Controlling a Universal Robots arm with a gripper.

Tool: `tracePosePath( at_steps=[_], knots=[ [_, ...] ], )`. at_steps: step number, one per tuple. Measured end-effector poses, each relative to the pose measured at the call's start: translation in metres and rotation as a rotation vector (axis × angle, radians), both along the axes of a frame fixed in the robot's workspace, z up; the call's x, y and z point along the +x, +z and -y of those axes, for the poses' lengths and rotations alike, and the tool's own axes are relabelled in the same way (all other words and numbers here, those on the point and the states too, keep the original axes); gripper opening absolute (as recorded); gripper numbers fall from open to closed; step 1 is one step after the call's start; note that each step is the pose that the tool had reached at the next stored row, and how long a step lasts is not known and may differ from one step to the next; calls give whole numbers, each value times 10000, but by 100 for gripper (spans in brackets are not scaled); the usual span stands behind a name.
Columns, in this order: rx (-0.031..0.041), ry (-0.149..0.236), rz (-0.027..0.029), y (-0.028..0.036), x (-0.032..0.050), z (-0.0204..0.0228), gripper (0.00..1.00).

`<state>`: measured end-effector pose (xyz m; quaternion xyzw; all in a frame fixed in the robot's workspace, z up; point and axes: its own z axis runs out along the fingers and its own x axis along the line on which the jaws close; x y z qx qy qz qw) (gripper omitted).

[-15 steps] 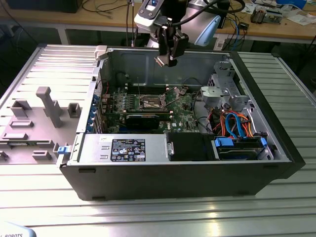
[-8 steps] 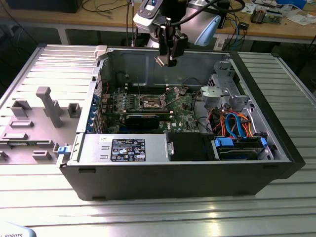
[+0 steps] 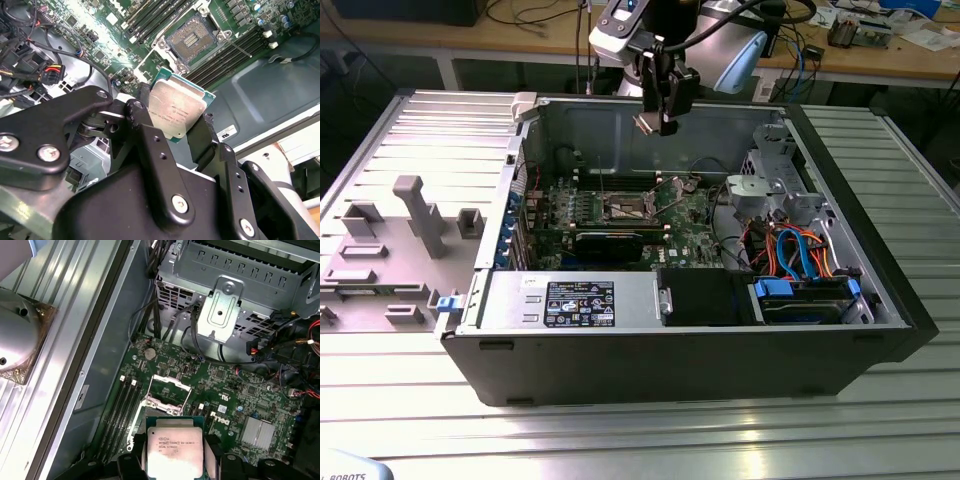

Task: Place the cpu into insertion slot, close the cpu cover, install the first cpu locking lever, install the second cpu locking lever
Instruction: 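Place the cpu into insertion slot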

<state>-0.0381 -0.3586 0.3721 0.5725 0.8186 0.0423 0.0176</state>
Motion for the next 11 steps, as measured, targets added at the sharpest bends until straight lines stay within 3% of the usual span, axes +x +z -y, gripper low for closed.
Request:
tracePosePath(
  at_steps=[8,9,10,11],
  knots=[
    [0,-94,1,0,0,0,54],
    [0,-718,0,0,0,0,54],
    [0,-776,0,0,0,0,54],
    [0,-1072,0,0,0,0,54]
  ],
)
